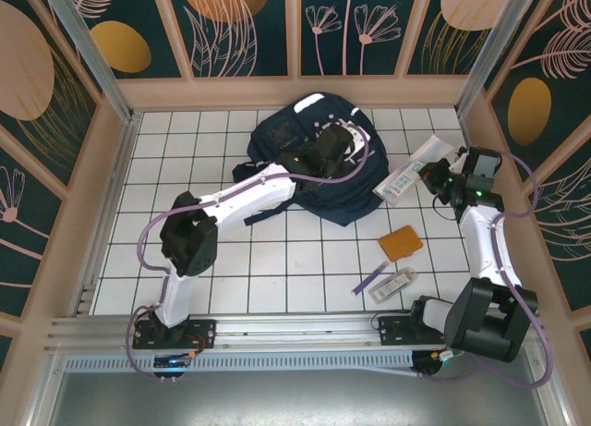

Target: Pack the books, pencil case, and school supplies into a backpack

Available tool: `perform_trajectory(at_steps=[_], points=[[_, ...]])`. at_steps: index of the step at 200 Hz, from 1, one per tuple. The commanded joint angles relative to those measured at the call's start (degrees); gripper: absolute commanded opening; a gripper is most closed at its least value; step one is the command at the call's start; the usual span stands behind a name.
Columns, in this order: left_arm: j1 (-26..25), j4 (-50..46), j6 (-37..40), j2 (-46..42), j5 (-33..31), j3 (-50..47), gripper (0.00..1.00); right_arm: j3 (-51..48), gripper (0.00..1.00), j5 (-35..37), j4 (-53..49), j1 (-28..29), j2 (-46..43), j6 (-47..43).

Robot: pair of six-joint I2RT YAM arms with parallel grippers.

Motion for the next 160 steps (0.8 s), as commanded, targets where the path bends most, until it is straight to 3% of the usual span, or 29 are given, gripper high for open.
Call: perform_trajectory(at_steps=[1, 11, 15, 41, 58, 88, 116, 126, 147, 160], points=[[0.0, 0.7, 7.3, 0.8, 7.4, 0.1, 0.74, 0.6, 0.00, 0.8, 1.0, -0.6, 1.2, 0.4], [0.0, 0.2, 5.8, 3.1, 4.6, 1.3, 0.95, 0.3, 0.00, 3.8, 1.2, -1.5, 0.7, 1.0], [0.1, -0.6, 5.2, 4.4, 3.3, 2.2, 0.99, 0.1, 0.00, 4.4, 1.4, -1.9, 0.5, 1.2], [0.3, -5.3, 1.2, 12.3, -3.7, 9.9, 0.99, 0.1, 0.00, 8.5, 2.3, -3.2, -1.1, 0.4], [0.7, -5.2, -0.2, 15.5, -5.2, 11.6, 0.99, 0.0, 0.00, 8.9, 3.2, -3.4, -1.9, -0.1], [2.7, -6.2, -4.4, 20.4, -5.0, 13.8, 0.99, -0.2, 0.00, 7.2, 3.8, -3.4, -2.3, -0.3], [3.3, -6.2, -3.0, 24.6, -2.3, 13.7, 0.98, -0.5, 0.00, 6.5, 3.7, -3.4, -2.4, -0.4], [3.3, -6.4, -2.5, 25.2, -1.5, 13.7, 0.89, -0.4, 0.00, 6.1, 3.9, -3.4, -2.3, -0.7], [3.3, -7.5, -0.3, 24.2, 2.8, 14.1, 0.33, -0.5, 0.00, 5.3, 3.8, -3.4, -1.9, -1.1], [3.3, -7.1, 0.9, 22.3, 5.4, 13.2, 0.09, -0.5, 0.00, 4.2, 3.8, -3.4, -1.6, -0.9]])
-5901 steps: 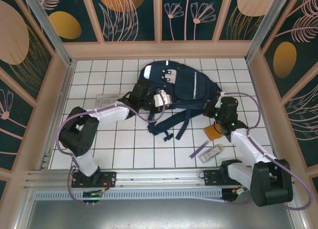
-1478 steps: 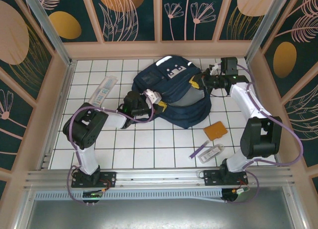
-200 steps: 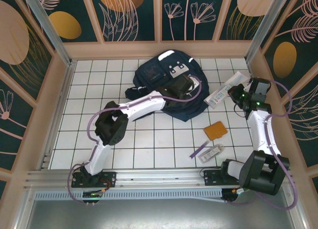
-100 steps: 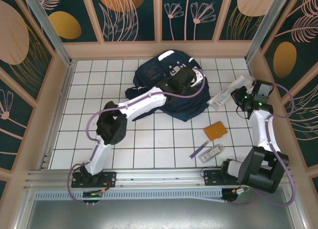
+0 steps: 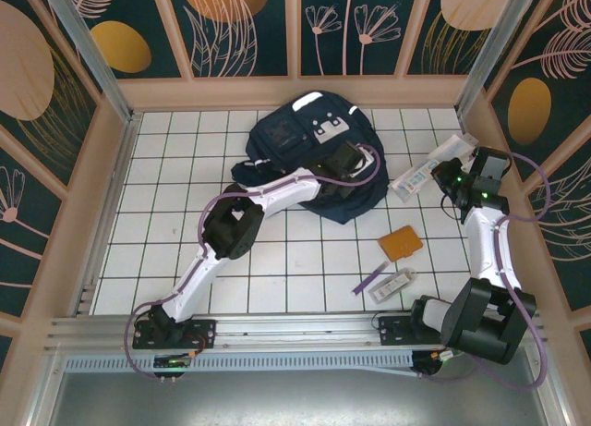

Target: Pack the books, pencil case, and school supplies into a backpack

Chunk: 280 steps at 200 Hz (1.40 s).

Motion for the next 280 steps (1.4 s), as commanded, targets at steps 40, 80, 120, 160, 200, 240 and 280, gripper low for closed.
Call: perform_trajectory(at_steps=[40, 80, 120, 160, 200, 240, 280], points=[[1.5, 2.3, 0.3, -12.9, 4.6, -4.0, 0.00, -1.5, 0.00, -9.5, 3.7, -0.3, -0.4, -0.5], [1.6, 6.4, -2.6, -23.1, 4.5, -6.5, 0.00, -2.2, 0.00, -24.6, 7.2, 0.1, 1.6, -0.3], [1.6, 7.9, -6.3, -27.3, 5.2, -6.8, 0.00, 0.2, 0.00, -28.6, 7.4, 6.3, 7.7, 0.1], [1.6, 9.9, -7.1, -29.5, 8.4, -8.2, 0.00, 1.6, 0.00, -24.9, 14.8, 13.3, 15.9, 8.3], [1.6, 10.9, -11.2, -30.7, 10.9, -10.8, 0.00, -1.4, 0.00, -22.2, 21.8, 15.2, 18.0, 18.3], [1.6, 13.3, -14.4, -30.9, 15.7, -11.2, 0.00, -7.5, 0.00, -11.8, 45.3, 26.8, 22.1, 41.8], [1.6, 14.6, -15.5, -31.7, 18.2, -10.7, 0.00, 0.8, 0.00, -3.3, 56.8, 30.6, 34.3, 43.8]])
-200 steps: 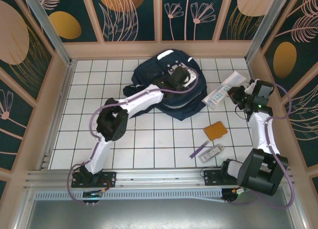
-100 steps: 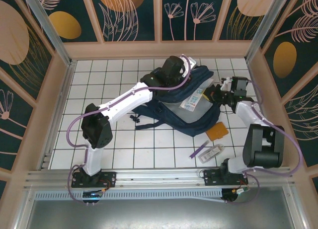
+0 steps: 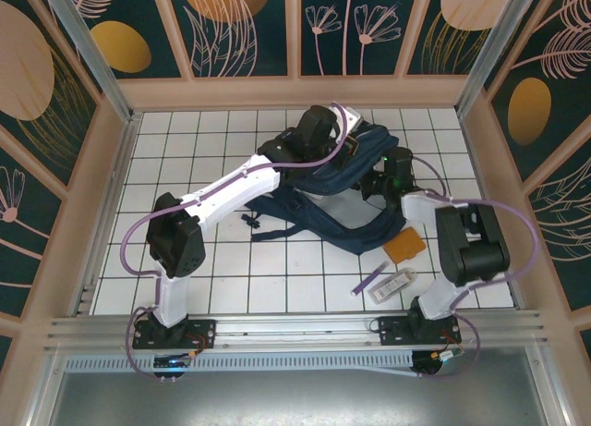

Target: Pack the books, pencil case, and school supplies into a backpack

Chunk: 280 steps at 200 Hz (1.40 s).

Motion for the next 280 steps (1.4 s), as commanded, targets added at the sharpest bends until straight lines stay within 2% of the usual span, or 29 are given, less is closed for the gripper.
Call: perform_trajectory(at_steps=[1, 41, 61, 83, 97, 107, 127, 153, 187, 200, 237, 249, 261, 268, 280], points=[[0.0, 9.2, -2.2, -4.9, 3.7, 1.6, 0.00, 5.5, 0.00, 8.7, 13.6, 0.6, 5.6, 5.6], [0.0, 9.7, -3.2, -4.4, 3.8, 2.3, 0.00, 9.3, 0.02, 11.9, 24.3, 3.7, 17.8, 12.3], [0.1, 10.1, -3.8, -4.9, -0.4, 1.0, 0.00, 10.8, 0.04, 12.2, 22.0, 5.6, 19.7, 13.2], [1.3, 10.9, -5.4, -5.6, -3.7, -1.2, 0.00, 11.2, 0.28, 13.3, 16.3, 5.9, 18.7, 11.9], [2.3, 10.8, -5.8, -6.0, -5.9, -2.6, 0.00, 10.7, 0.42, 9.9, 14.2, 4.5, 17.1, 12.6], [3.1, 11.0, -5.8, -6.3, -8.5, -4.1, 0.00, 10.0, 0.52, 7.3, 10.5, 3.3, 14.7, 11.8], [4.9, 12.0, -6.0, -7.2, -13.3, -8.1, 0.00, 6.8, 0.59, 6.1, -2.8, 0.6, 6.0, 6.7], [7.5, 13.3, -6.3, -8.1, -17.0, -13.4, 0.00, 5.5, 0.63, 8.1, -25.8, -3.0, -4.9, -5.5], [10.0, 12.4, -2.9, -8.5, -20.9, -17.8, 0.00, 1.7, 0.63, 4.0, -39.7, -8.2, -14.3, -15.9], [10.8, 11.9, -1.2, -9.6, -22.5, -19.5, 0.00, 1.2, 0.63, 5.8, -45.1, -10.5, -17.8, -19.1], [12.3, 10.9, 4.8, -14.9, -27.3, -24.5, 0.00, 1.3, 0.63, 17.7, -62.5, -18.3, -25.6, -26.2], [12.6, 10.5, 5.8, -17.6, -26.2, -25.4, 0.00, 1.0, 0.63, 22.4, -68.1, -20.1, -26.9, -25.8], [12.6, 9.1, 6.8, -17.8, -22.3, -24.9, 0.00, -0.6, 0.63, 25.0, -70.8, -20.2, -28.9, -24.6], [12.6, 7.9, 7.5, -17.4, -18.0, -24.3, 0.00, -2.0, 0.63, 25.5, -71.4, -20.2, -30.2, -23.3], [12.6, 6.1, 9.6, -16.1, -6.9, -23.3, 0.00, -4.6, 0.64, 25.6, -71.5, -20.3, -31.0, -22.4]])
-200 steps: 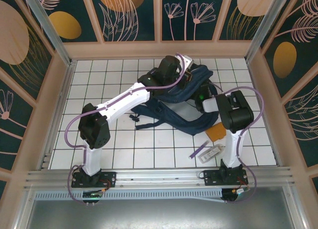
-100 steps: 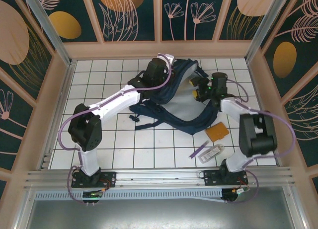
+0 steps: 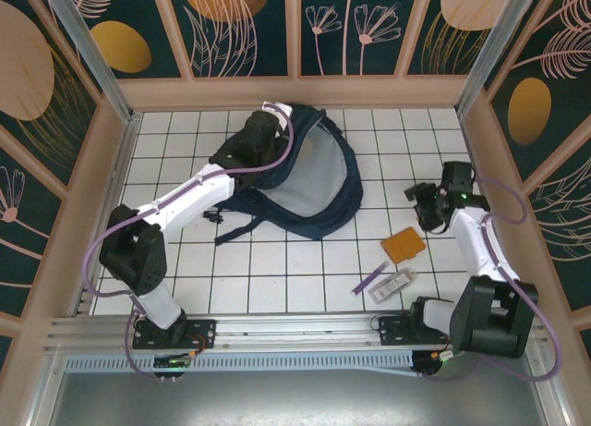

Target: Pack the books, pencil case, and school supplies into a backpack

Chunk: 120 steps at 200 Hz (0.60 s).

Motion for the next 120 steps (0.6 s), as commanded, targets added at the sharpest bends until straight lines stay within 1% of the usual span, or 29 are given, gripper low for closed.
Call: perform_trajectory(at_steps=[1, 6, 8, 12, 18, 21, 25, 30, 47, 55, 66, 78, 92, 108, 120], points=[[0.6, -3.0, 5.0, -0.4, 12.7, 1.8, 0.00, -4.5, 0.64, 5.7, -9.8, 0.0, -2.2, -0.1], [0.6, -3.7, 5.4, 0.0, 16.9, 2.3, 0.00, -5.7, 0.64, 5.3, -9.0, 0.0, -2.4, -0.2], [0.6, -3.9, 5.3, 0.0, 18.6, 2.6, 0.03, -6.2, 0.64, 5.0, -8.5, 0.0, -2.4, -0.2], [0.6, -4.4, 5.0, 1.9, 21.6, 3.1, 0.10, -7.1, 0.64, 4.3, -7.8, -0.1, -2.3, -0.3], [0.5, -5.1, 4.6, 3.0, 25.8, 3.9, 0.26, -8.0, 0.64, 3.3, -6.8, -0.1, -2.2, -0.7], [0.5, -5.4, 4.4, 3.5, 28.0, 4.4, 0.32, -8.2, 0.64, 2.7, -6.2, -0.2, -2.1, -1.1], [0.4, -5.6, 4.2, 3.9, 30.4, 4.9, 0.38, -8.8, 0.64, 2.0, -5.5, -0.2, -1.8, -1.4], [0.0, -5.7, 3.9, 4.5, 32.5, 5.3, 0.42, -9.1, 0.64, 1.8, -5.2, -0.1, -1.5, -1.8], [-2.6, -6.8, 6.2, 5.6, 37.7, 7.3, 0.46, -9.9, 0.62, 1.9, -4.2, -0.2, -0.7, -3.6], [-4.3, -8.0, 7.6, 6.6, 38.7, 8.6, 0.48, -10.6, 0.61, 2.0, -3.4, -0.1, -0.4, -4.2], [-6.3, -9.0, 7.7, 8.3, 39.7, 10.2, 0.49, -12.1, 0.58, 0.4, -1.1, -0.2, 0.7, -5.2], [-7.9, -7.4, 5.0, 10.3, 41.9, 10.2, 0.49, -13.4, 0.52, -3.0, 3.2, 0.3, 2.6, -6.8], [-9.3, -3.3, -0.3, 12.0, 43.4, 9.4, 0.50, -13.2, 0.47, -5.7, 8.0, 2.2, 5.3, -8.6], [-10.2, 1.5, -6.3, 14.0, 43.7, 8.7, 0.50, -10.8, 0.41, -6.1, 11.4, 6.9, 7.8, -9.9], [-10.4, 3.2, -9.6, 16.5, 44.0, 9.2, 0.51, -8.8, 0.39, -8.2, 14.8, 9.8, 9.6, -10.2]])
